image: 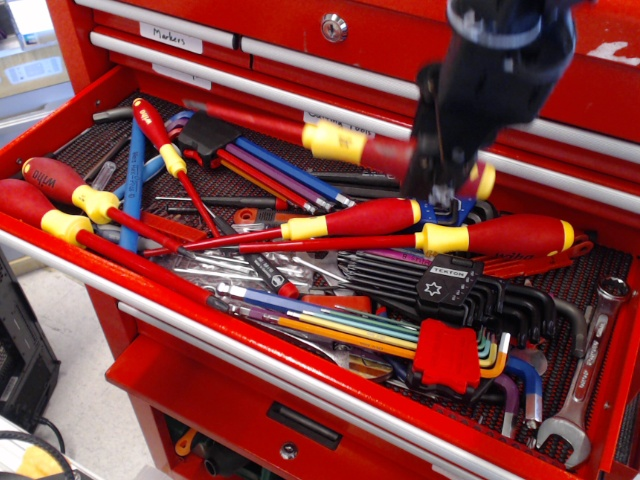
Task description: Pick up red srewdriver
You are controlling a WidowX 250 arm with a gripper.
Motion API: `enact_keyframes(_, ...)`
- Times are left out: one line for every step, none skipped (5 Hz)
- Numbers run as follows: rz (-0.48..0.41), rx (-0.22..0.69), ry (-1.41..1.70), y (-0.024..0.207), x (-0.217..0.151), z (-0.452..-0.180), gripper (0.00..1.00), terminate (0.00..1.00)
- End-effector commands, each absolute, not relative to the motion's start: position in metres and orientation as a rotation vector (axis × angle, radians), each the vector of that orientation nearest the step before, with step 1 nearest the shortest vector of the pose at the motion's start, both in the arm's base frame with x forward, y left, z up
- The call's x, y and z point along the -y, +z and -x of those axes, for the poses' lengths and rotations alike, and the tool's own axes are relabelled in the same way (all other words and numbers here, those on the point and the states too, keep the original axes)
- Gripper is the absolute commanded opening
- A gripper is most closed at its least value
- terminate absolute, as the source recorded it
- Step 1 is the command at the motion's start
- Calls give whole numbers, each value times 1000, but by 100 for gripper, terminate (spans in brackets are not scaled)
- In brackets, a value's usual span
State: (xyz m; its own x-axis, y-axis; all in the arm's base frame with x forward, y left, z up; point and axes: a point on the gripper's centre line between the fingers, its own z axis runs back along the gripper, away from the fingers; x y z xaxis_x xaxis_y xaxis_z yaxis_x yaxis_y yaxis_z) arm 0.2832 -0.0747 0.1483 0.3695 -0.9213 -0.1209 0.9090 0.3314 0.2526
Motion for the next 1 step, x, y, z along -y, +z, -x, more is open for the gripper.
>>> enact_keyframes(-344,150,-1080,185,74,-289,0,100)
